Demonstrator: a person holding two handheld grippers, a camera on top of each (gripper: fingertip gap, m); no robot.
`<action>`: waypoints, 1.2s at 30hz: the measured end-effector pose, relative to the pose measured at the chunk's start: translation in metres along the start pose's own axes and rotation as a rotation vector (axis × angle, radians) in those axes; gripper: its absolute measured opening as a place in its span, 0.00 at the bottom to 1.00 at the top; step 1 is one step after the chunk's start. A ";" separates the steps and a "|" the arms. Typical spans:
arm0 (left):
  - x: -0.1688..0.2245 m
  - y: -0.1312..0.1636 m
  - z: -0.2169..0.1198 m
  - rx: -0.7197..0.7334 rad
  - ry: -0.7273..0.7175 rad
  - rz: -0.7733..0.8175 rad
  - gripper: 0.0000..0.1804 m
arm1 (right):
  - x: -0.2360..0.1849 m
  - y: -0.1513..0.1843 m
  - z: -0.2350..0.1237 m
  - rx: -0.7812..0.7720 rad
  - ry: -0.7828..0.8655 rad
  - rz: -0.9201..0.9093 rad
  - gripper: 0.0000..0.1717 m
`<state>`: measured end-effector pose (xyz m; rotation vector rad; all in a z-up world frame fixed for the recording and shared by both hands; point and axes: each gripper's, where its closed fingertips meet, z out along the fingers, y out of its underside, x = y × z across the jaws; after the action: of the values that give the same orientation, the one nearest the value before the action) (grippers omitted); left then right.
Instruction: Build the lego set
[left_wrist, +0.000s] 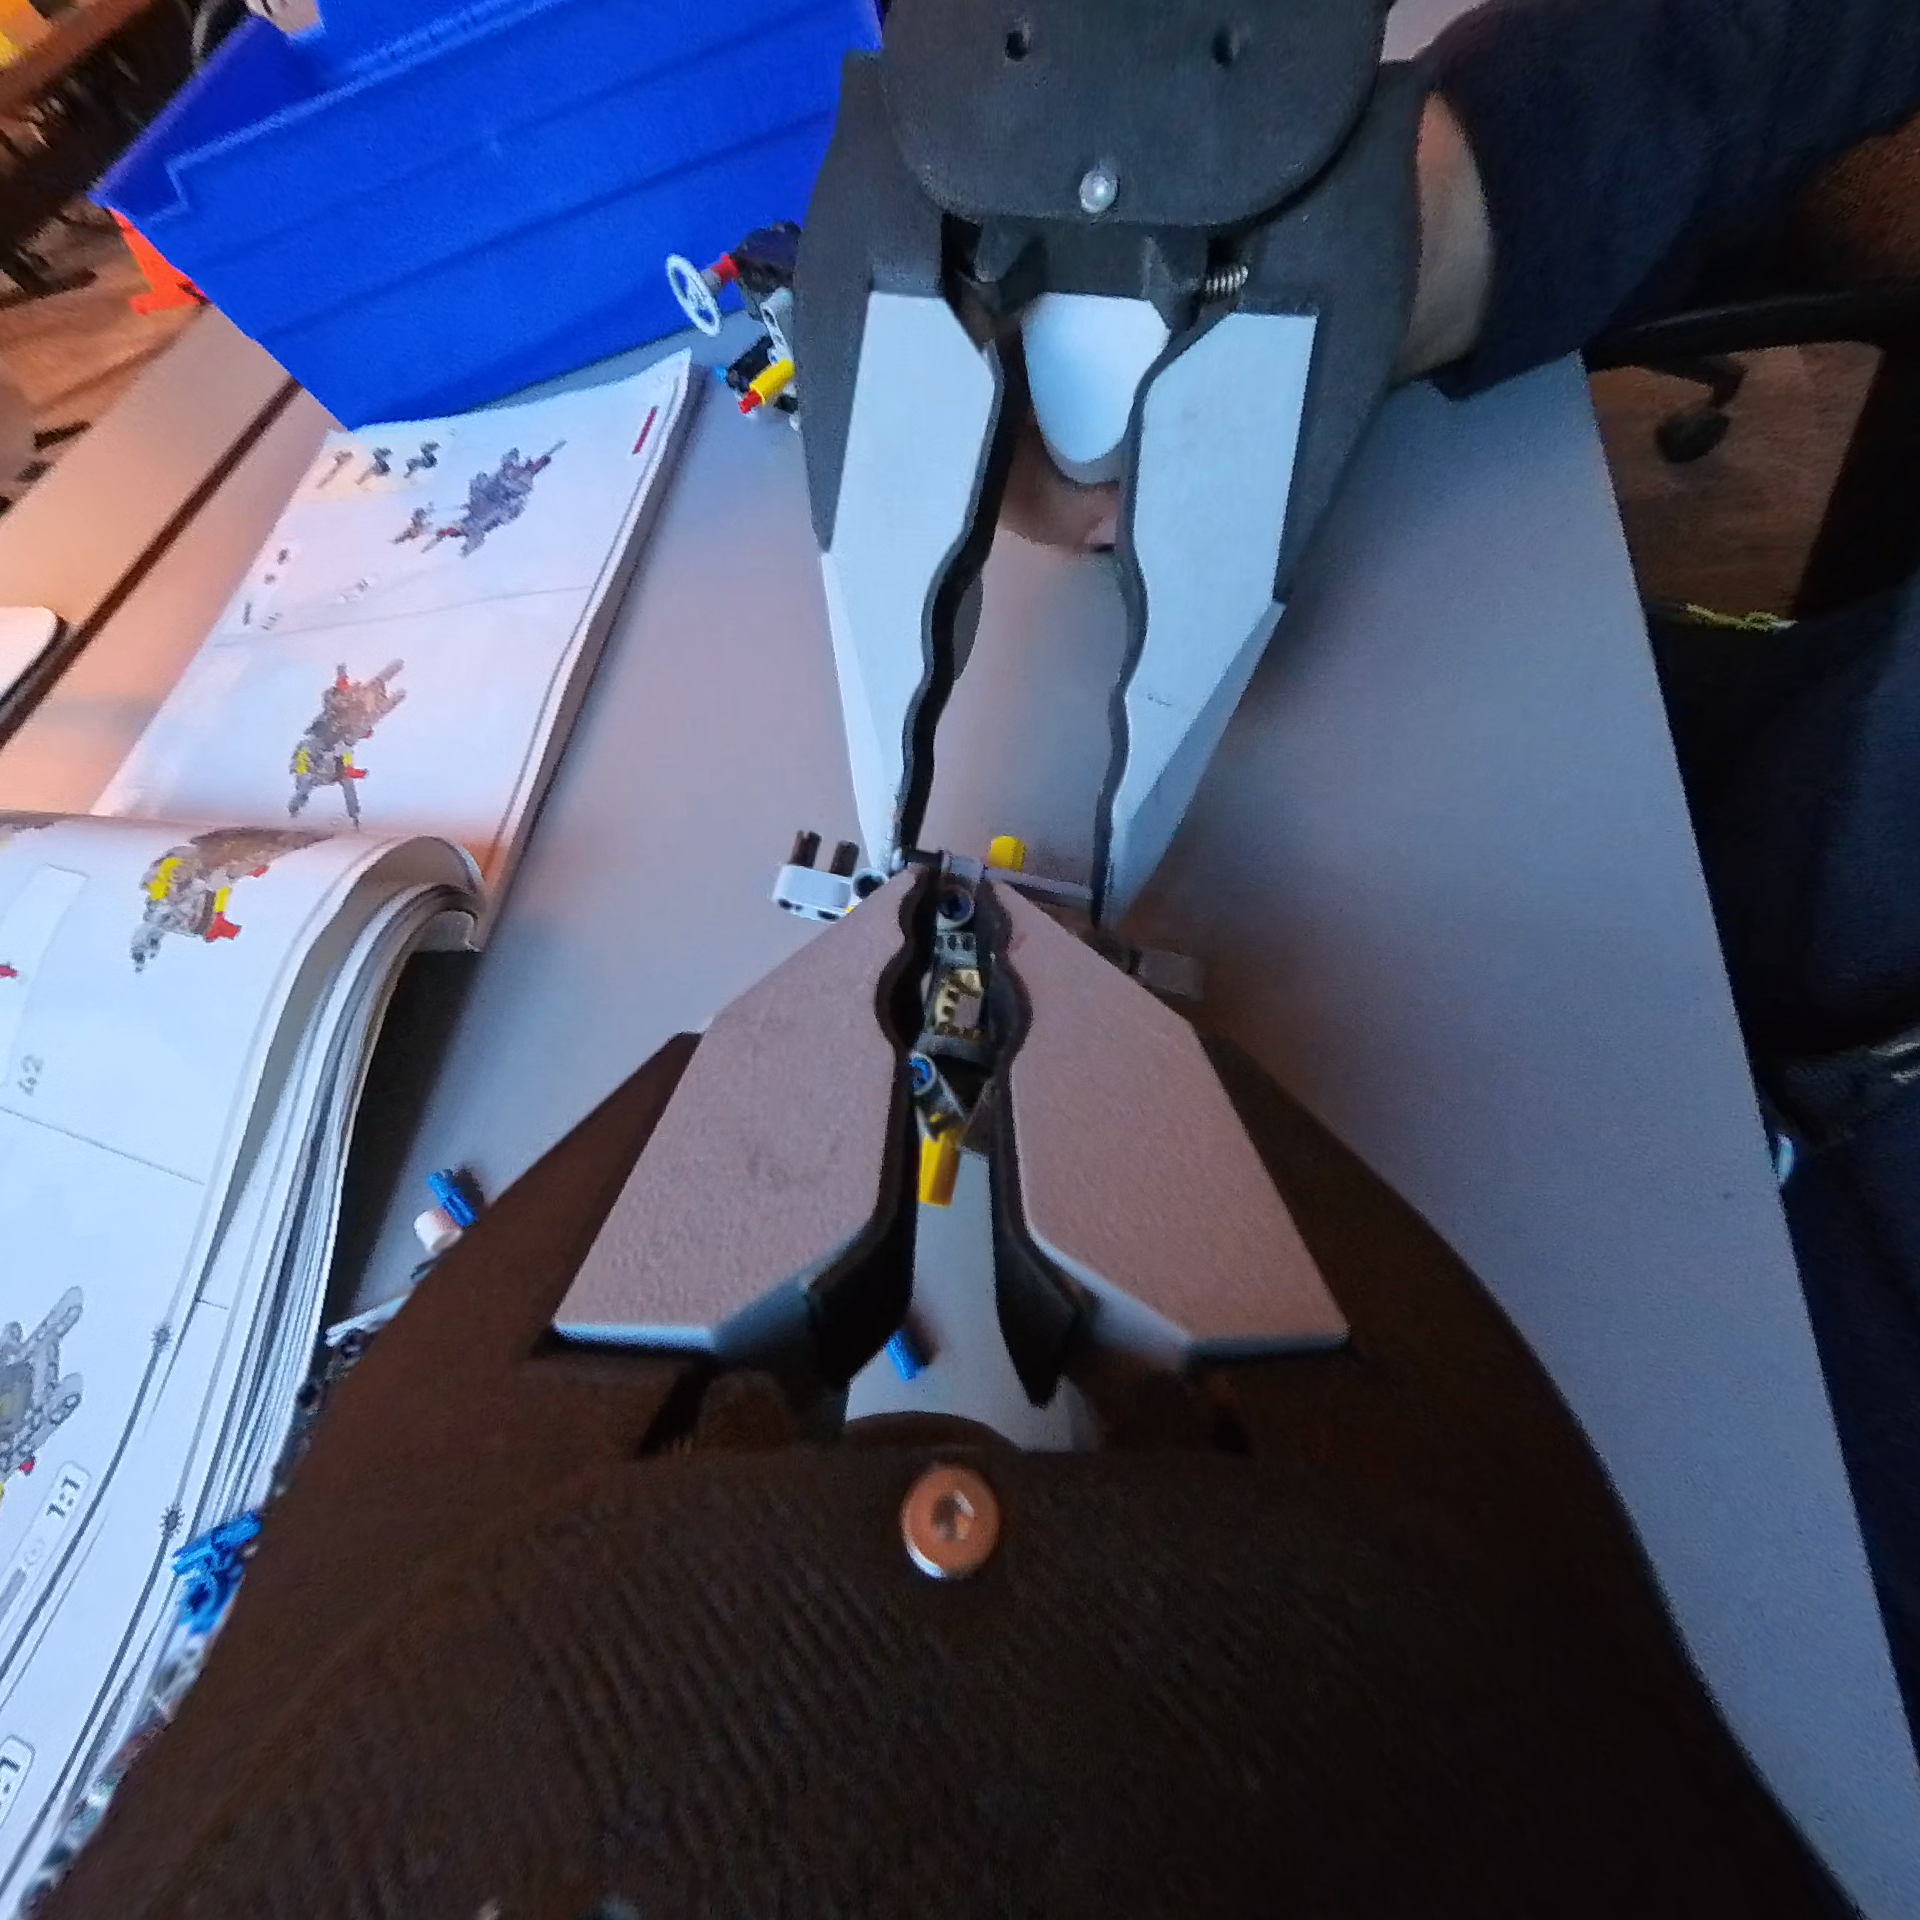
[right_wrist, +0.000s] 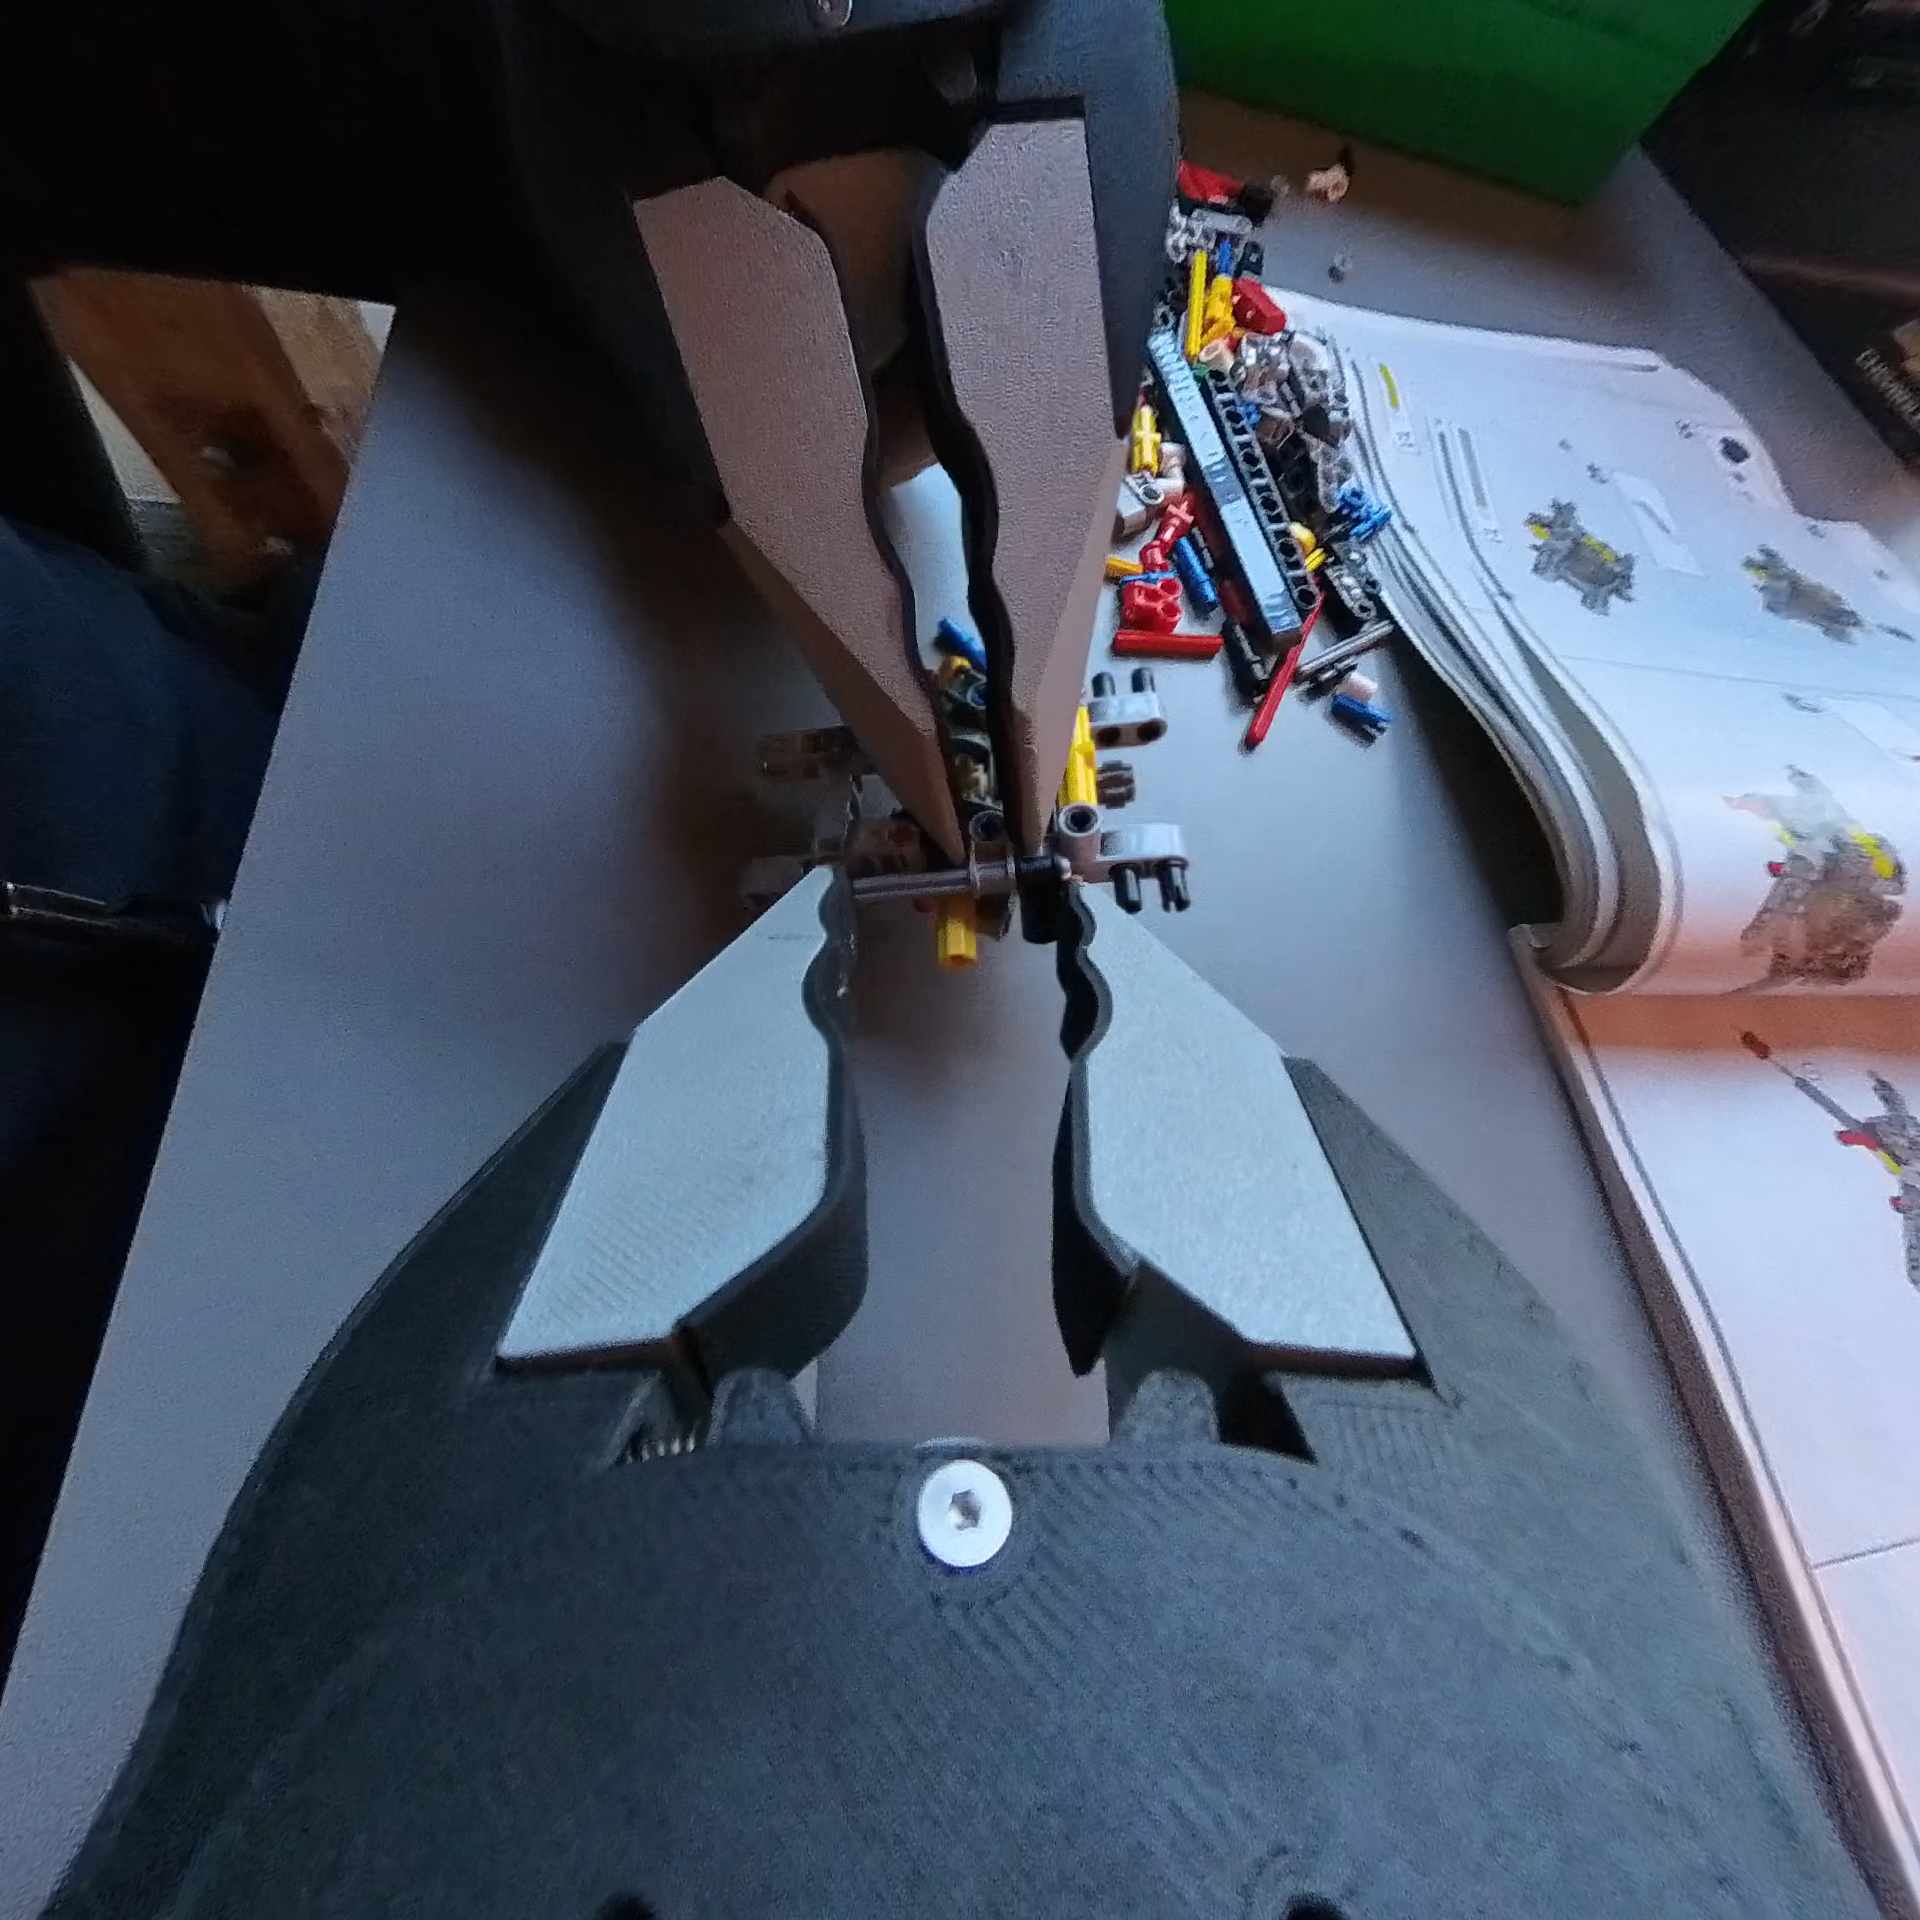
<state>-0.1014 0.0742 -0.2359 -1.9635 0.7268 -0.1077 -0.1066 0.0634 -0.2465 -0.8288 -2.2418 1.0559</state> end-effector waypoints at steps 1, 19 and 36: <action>0.001 0.002 0.001 -0.012 0.006 -0.004 0.02 | -0.001 0.001 0.001 -0.013 -0.006 0.002 0.21; -0.016 0.013 0.005 -0.070 0.004 -0.201 0.02 | 0.014 0.007 0.012 -0.032 -0.065 0.148 0.21; -0.018 0.016 0.008 -0.091 -0.014 -0.290 0.03 | 0.011 0.015 0.015 -0.094 -0.098 0.173 0.22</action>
<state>-0.1204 0.0848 -0.2486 -2.1453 0.4399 -0.2396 -0.1197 0.0718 -0.2648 -1.0479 -2.3502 1.0979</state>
